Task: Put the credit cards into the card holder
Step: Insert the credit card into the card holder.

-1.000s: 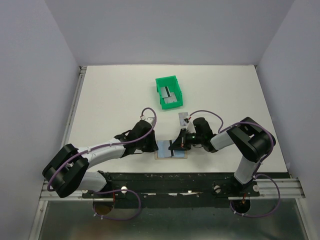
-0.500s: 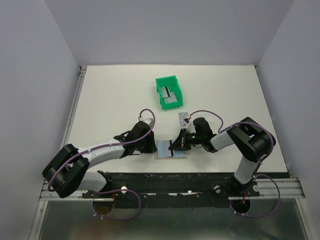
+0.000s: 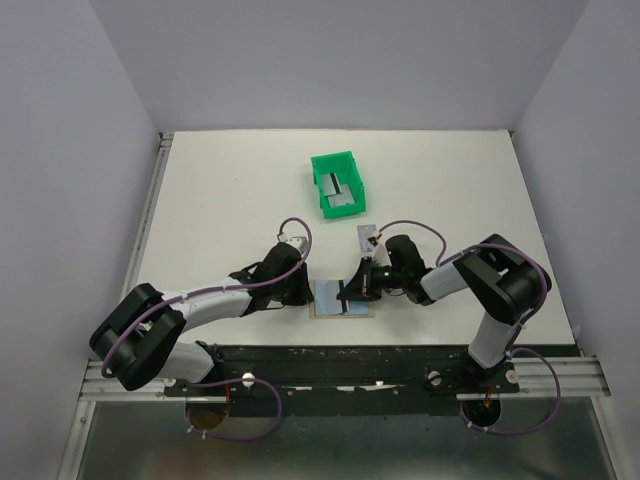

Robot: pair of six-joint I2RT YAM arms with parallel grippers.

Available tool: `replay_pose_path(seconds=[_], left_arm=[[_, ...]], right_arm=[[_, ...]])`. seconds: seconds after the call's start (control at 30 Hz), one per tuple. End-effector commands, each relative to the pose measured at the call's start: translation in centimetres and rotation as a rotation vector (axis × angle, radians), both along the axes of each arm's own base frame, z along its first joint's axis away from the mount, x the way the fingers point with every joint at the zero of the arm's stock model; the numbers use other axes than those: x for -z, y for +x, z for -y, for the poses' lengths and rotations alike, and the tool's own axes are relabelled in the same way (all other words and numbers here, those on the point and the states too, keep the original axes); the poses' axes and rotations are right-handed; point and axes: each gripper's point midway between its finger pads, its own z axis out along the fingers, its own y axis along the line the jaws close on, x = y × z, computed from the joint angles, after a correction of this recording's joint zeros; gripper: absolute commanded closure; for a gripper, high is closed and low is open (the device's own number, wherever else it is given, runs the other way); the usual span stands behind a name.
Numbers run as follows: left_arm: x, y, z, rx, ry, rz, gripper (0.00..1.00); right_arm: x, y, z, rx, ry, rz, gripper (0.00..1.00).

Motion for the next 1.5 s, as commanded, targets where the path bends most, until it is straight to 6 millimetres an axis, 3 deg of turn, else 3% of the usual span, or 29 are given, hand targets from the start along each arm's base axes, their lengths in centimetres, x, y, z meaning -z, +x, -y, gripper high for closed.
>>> replay_pose_path(seconds=[0.0, 0.23, 0.4, 1.0, 1.47], left_arm=[[1.2, -0.8, -0.2, 0.015, 0.006, -0.033, 0.79], [1.1, -0.7, 0.1, 0.015, -0.014, -0.026, 0.83], [1.2, -0.8, 0.0, 0.018, -0.016, -0.026, 0.88], [1.4, -1.1, 0.0, 0.021, -0.029, -0.027, 0.89], [1.2, -0.8, 0.4, 0.029, -0.036, -0.023, 0.9]], right_arm=[[2.3, -0.6, 0.5, 0.02, -0.095, -0.05, 0.99], [2.0, -0.7, 0.0, 0.013, -0.104, -0.05, 0.95], [2.2, -0.9, 1.0, 0.033, -0.164, -0.054, 0.79], [1.0, -0.5, 4.1, 0.056, -0.402, -0.032, 0.54], [-0.3, -0.3, 6.1, 0.054, -0.569, -0.001, 0.5]])
